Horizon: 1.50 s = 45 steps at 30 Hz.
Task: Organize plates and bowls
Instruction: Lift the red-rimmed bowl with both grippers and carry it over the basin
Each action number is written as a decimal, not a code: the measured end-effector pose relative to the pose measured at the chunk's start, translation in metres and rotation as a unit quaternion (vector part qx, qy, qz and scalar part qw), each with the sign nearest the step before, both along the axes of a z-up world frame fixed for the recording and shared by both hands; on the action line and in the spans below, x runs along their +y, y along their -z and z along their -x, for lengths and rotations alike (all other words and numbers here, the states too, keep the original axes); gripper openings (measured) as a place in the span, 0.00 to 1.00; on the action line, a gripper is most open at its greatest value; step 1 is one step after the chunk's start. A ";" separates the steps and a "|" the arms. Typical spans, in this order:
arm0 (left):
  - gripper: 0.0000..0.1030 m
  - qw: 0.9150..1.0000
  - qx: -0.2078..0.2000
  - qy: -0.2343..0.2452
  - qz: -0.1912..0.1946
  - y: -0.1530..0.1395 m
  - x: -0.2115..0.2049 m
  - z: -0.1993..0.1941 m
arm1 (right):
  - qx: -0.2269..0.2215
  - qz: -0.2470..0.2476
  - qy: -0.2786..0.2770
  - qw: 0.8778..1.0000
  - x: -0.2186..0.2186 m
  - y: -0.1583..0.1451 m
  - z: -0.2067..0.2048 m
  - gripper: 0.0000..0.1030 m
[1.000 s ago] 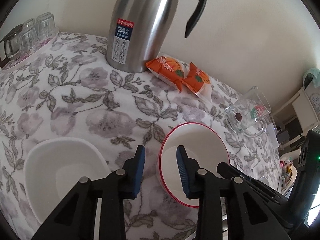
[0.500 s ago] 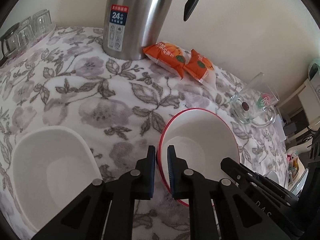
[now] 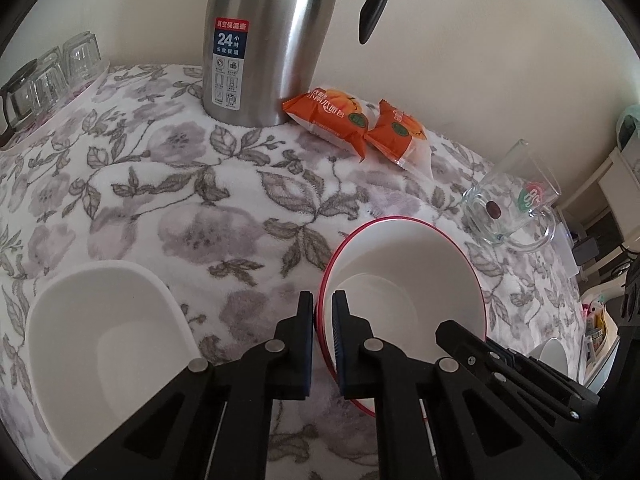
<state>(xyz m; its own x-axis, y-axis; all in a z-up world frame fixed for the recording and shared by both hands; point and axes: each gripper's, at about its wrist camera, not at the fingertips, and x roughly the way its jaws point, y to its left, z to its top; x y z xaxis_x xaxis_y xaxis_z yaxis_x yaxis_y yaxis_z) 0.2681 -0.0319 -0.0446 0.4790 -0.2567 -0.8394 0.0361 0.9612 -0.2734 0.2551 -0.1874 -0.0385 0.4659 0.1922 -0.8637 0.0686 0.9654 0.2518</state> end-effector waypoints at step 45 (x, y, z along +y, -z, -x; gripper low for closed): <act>0.09 0.996 -0.046 0.065 -0.034 -0.089 -0.028 0.140 | -0.066 -0.065 0.058 0.994 -0.037 -0.085 0.156 0.14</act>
